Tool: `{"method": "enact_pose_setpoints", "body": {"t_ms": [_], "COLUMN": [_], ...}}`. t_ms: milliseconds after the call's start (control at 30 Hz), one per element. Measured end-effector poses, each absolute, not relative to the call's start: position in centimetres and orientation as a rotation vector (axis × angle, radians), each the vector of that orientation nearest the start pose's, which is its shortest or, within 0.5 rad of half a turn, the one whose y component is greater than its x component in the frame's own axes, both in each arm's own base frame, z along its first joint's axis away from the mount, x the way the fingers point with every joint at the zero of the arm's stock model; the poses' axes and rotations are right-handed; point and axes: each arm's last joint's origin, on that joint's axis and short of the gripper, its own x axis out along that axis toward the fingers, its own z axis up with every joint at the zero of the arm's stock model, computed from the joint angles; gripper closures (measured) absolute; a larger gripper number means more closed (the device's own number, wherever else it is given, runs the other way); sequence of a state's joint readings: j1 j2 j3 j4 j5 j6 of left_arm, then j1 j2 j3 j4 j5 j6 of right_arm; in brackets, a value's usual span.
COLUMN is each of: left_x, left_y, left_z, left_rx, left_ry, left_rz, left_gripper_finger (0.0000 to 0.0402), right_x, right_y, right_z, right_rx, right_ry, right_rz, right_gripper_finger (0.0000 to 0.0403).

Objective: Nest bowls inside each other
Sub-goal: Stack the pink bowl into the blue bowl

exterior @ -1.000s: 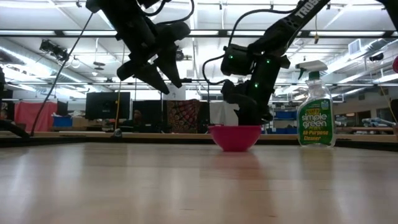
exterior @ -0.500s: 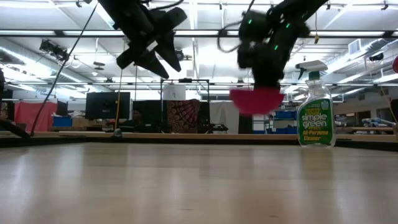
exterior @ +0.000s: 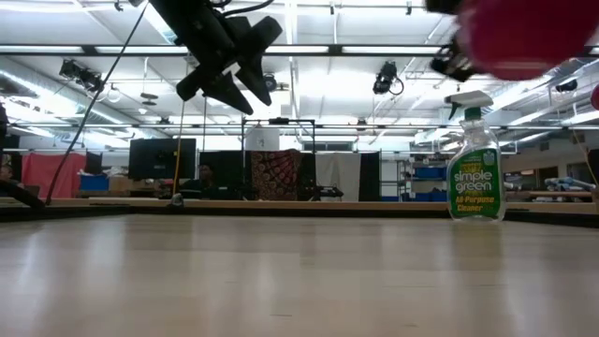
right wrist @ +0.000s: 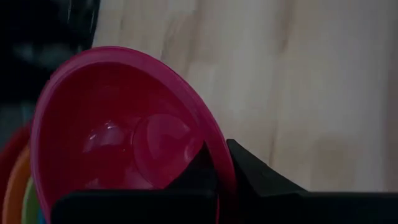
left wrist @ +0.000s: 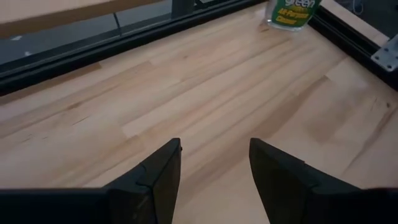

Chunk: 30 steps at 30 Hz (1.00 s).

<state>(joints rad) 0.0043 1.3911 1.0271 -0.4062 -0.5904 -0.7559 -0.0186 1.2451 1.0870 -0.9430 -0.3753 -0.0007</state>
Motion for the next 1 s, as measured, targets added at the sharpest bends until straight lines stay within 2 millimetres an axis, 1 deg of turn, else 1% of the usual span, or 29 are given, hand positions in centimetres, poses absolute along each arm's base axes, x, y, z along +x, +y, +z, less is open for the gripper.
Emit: {"method": "enact_pose_setpoints", "body": {"t_ms": [133,233,333,433,567,667,767,900,1000], "left_x": [28.9,29.0,29.1,29.1,29.1,29.1,29.1,29.1,29.1], "left_y": [2.2,2.5,2.8,2.9,2.9,2.9,2.9,2.9,2.9], "left_z": [26.9,27.0,27.1,27.1,27.1,27.1,27.1,27.1,27.1], "left_rx": [-0.483,-0.486,-0.490,-0.491,-0.490,-0.492,-0.492,-0.493,-0.493], "left_ry": [0.476,0.461,0.447,0.447,0.448,0.450,0.451,0.451,0.452], "left_rz": [0.818,0.825,0.829,0.831,0.830,0.827,0.825,0.825,0.825], "left_gripper_finger": [0.0209,0.0209,0.0209,0.0209,0.0209,0.0209,0.0209,0.0209,0.0209], "right_x": [21.0,20.1,19.3,18.6,17.2,16.0,15.3,15.0,14.9], "right_y": [3.9,6.0,8.0,9.8,12.2,13.6,14.5,15.6,16.5], "right_z": [29.2,29.1,28.0,26.2,24.6,24.1,24.2,24.2,23.2], "right_rx": [0.120,0.094,0.101,0.124,0.142,0.077,0.028,0.019,0.037], "right_ry": [1.193,1.214,1.250,1.280,1.305,1.295,1.248,1.175,1.160], "right_rz": [0.382,0.416,0.443,0.439,0.393,0.355,0.317,0.350,0.403], "right_gripper_finger": [0.0377,0.0376,0.0376,0.0375,0.0375,0.0375,0.0375,0.0373,0.0367]}}
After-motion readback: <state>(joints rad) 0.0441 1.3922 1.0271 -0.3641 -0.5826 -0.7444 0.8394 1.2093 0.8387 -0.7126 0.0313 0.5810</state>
